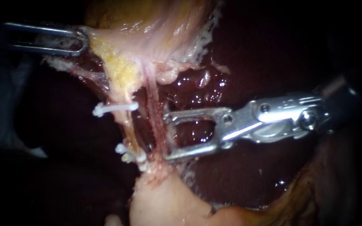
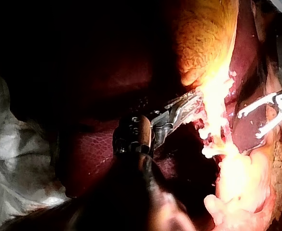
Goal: Going back third clip left tube
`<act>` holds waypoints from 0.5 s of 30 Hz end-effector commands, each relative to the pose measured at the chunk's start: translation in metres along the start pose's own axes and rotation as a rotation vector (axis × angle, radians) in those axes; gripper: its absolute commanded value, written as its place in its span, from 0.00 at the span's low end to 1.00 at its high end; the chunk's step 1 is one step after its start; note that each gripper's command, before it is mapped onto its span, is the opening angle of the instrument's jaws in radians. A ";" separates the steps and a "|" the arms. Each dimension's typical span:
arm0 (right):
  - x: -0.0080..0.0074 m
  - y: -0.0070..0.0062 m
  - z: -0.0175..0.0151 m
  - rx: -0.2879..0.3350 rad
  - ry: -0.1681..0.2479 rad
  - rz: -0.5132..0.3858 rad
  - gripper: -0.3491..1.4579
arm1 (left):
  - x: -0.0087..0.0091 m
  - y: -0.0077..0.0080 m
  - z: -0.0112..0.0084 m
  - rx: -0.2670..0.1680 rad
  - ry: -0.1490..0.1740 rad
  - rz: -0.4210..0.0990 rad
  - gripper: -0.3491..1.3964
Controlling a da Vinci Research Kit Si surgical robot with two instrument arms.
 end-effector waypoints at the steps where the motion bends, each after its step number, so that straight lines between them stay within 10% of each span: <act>1: 0.0000 0.0000 -0.0006 -0.002 -0.003 -0.007 0.47 | 0.0000 0.0000 0.0000 0.000 0.000 0.000 0.00; 15: -0.0002 -0.0004 -0.0054 -0.006 -0.015 -0.032 0.47 | -0.0001 0.0000 0.0001 0.001 0.001 0.001 0.00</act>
